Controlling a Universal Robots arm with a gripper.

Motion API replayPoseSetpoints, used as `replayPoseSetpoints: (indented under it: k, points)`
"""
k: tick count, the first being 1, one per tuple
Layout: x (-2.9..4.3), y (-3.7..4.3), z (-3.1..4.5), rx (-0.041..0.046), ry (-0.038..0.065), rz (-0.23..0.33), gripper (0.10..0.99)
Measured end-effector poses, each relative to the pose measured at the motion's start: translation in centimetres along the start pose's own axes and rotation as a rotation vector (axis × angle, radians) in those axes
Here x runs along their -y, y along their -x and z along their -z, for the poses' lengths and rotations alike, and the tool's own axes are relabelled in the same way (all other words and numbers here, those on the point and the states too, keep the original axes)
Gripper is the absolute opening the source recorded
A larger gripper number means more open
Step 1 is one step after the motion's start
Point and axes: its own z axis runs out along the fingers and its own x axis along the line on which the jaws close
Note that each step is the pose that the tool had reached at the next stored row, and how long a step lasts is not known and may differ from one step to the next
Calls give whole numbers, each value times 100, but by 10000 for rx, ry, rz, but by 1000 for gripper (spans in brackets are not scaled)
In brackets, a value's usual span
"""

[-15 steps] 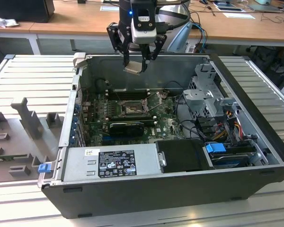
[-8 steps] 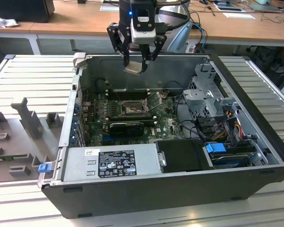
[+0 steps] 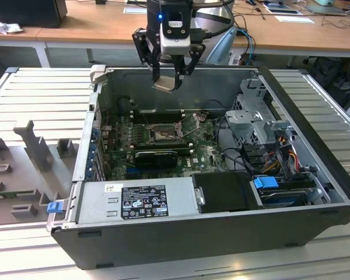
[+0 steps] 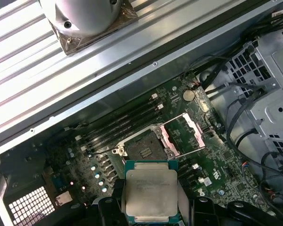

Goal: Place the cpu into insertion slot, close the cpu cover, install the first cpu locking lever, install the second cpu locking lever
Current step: 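Place the cpu into insertion slot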

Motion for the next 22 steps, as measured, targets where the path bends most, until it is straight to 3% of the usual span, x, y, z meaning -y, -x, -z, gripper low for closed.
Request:
replayPoseSetpoints:
  k: [10,22]
  points:
    - [1,0,-10,40,9,-451,529]
    - [3,-1,-28,191,43,-2150,529]
